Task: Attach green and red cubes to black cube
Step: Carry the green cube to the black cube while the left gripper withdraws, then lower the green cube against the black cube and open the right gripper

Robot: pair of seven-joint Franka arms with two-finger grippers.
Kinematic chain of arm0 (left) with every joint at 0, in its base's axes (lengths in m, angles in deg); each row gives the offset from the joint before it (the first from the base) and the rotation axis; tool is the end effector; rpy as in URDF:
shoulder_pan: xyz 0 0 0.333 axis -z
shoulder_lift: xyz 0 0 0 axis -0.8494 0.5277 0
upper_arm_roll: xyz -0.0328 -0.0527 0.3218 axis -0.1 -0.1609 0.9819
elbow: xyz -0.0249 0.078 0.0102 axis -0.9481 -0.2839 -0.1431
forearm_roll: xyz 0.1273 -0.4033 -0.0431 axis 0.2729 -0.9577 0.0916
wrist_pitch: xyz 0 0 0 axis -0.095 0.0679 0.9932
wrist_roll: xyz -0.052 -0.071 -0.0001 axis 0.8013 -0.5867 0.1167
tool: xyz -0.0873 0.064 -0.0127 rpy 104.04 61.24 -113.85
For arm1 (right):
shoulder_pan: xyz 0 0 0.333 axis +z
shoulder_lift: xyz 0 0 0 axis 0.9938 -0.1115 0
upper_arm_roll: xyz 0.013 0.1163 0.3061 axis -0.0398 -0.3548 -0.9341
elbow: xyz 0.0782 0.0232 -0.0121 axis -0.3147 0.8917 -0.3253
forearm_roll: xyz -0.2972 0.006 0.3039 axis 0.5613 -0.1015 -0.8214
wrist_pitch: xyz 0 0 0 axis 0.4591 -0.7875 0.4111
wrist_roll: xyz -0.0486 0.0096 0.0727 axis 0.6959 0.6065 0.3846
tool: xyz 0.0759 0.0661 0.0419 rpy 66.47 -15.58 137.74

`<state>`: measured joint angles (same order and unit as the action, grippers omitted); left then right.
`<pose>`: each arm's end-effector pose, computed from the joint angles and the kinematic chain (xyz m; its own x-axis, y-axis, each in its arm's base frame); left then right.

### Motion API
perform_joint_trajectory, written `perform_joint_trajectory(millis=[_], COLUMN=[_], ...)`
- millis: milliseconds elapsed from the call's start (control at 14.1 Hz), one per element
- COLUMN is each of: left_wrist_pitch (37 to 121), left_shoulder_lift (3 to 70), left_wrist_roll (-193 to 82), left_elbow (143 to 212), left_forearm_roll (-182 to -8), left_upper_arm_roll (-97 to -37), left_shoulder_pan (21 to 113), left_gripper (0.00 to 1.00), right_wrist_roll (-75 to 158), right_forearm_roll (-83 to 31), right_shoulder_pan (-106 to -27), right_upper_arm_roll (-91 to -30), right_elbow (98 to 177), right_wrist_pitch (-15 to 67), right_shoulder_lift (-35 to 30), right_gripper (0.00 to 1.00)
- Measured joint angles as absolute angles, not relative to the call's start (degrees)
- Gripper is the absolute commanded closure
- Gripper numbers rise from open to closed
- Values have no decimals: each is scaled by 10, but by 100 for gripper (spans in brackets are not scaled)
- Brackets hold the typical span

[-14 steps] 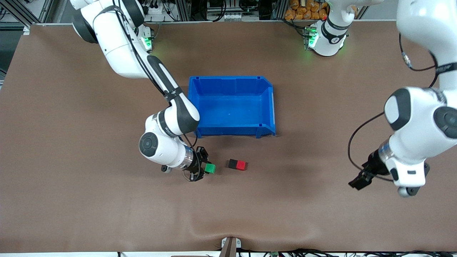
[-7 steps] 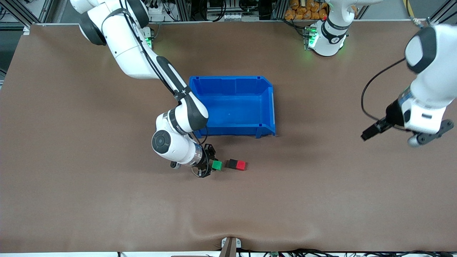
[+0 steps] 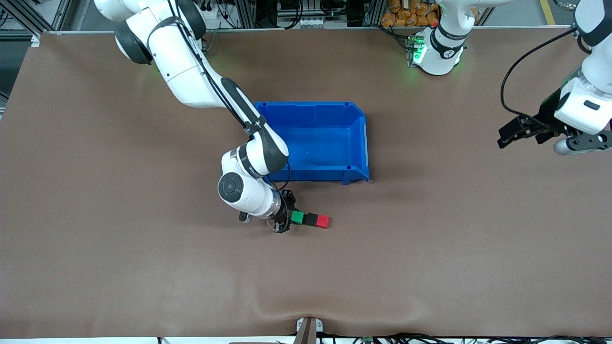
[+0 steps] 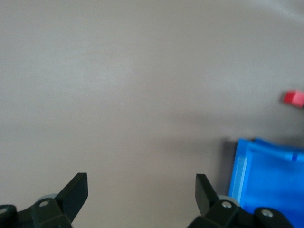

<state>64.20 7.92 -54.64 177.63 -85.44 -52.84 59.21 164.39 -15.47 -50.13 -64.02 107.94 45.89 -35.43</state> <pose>0.5839 -0.0497 0.5931 0.9957 0.0402 0.0834 0.0404 -0.9992 -0.0010 0.6822 0.4391 0.1784 -0.2160 -0.9087 -0.3574 -0.9763 0.2074 0.0626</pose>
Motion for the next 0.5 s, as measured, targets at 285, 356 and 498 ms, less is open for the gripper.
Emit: perform_joint_trajectory(millis=[285,356,498], left_wrist_pitch=[549,533,516], left_shoulder_lift=[96,100,103], left_wrist_roll=[-650,-663,-671], left_elbow=[1709,1695,1683], left_forearm_roll=[-854,-854,-854], left_upper_arm_roll=[-529,-529,-529], left_shoulder_pan=[595,595,601], left_gripper=[0,0,0], right_wrist_roll=[1644,1644,1643], right_forearm_roll=[-155,-154,-151], right_shoulder_pan=[-491,-490,-489], right_upper_arm_roll=[-640,-640,-639], right_elbow=[1079,1079,1078], right_wrist_pitch=[467,468,468], right_shoulder_lift=[-360,-361,-361], right_gripper=[65,41,0])
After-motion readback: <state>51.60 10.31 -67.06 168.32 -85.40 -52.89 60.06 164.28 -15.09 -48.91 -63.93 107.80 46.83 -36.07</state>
